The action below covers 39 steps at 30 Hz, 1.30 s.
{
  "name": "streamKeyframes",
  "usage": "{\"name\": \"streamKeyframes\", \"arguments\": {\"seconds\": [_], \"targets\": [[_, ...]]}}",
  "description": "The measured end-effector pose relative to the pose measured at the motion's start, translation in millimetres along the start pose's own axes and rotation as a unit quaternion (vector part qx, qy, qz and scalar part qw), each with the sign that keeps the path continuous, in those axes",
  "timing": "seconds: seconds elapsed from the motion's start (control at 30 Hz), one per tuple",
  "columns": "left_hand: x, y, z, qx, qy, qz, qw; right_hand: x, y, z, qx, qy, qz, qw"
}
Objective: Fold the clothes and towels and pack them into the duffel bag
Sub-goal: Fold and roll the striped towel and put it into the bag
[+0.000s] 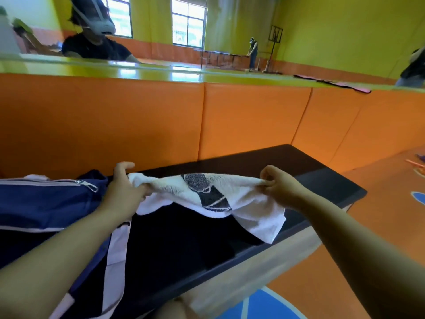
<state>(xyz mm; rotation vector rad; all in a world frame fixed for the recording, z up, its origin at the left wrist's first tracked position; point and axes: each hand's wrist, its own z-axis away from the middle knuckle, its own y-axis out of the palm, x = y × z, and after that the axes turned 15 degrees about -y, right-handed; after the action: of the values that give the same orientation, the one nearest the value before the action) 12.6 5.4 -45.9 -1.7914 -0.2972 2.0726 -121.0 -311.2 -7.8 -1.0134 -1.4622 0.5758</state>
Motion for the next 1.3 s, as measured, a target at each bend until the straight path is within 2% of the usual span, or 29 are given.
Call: {"name": "streamKeyframes", "arguments": {"seconds": [0.2, 0.37, 0.47, 0.53, 0.6, 0.73, 0.93, 1.13, 1.3], "targets": [[-58, -33, -1, -0.031, 0.020, 0.086, 0.996, 33, -41, -7, -0.132, -0.012, -0.123, 0.984], [-91, -51, -11, -0.083, 0.020, 0.140, 0.987, 63, -61, -12, -0.193, -0.014, -0.238, 0.952], [-111, -60, 2, -0.034, 0.003, 0.167, 0.985, 83, -70, -17, -0.242, -0.025, -0.323, 0.914], [-118, -62, 16, 0.008, 0.023, 0.104, 0.994, 92, -75, -21, -0.289, -0.029, -0.329, 0.898], [-119, -65, 22, 0.008, 0.057, 0.023, 0.998, 97, -81, -24, -0.312, -0.030, -0.312, 0.897], [-121, -80, 25, -0.043, 0.106, -0.039, 0.993, 101, -100, -17, -0.280, -0.043, -0.323, 0.903], [-138, -108, 22, -0.049, 0.109, 0.031, 0.992, 101, -111, -15, -0.272, -0.048, -0.413, 0.868], [-152, -114, 27, -0.082, 0.145, 0.040, 0.985, 116, -113, -13, -0.239, -0.026, -0.500, 0.832], [-153, -121, 33, -0.073, 0.171, 0.035, 0.982, 115, -110, -8, -0.201, 0.045, -0.469, 0.859]]}}
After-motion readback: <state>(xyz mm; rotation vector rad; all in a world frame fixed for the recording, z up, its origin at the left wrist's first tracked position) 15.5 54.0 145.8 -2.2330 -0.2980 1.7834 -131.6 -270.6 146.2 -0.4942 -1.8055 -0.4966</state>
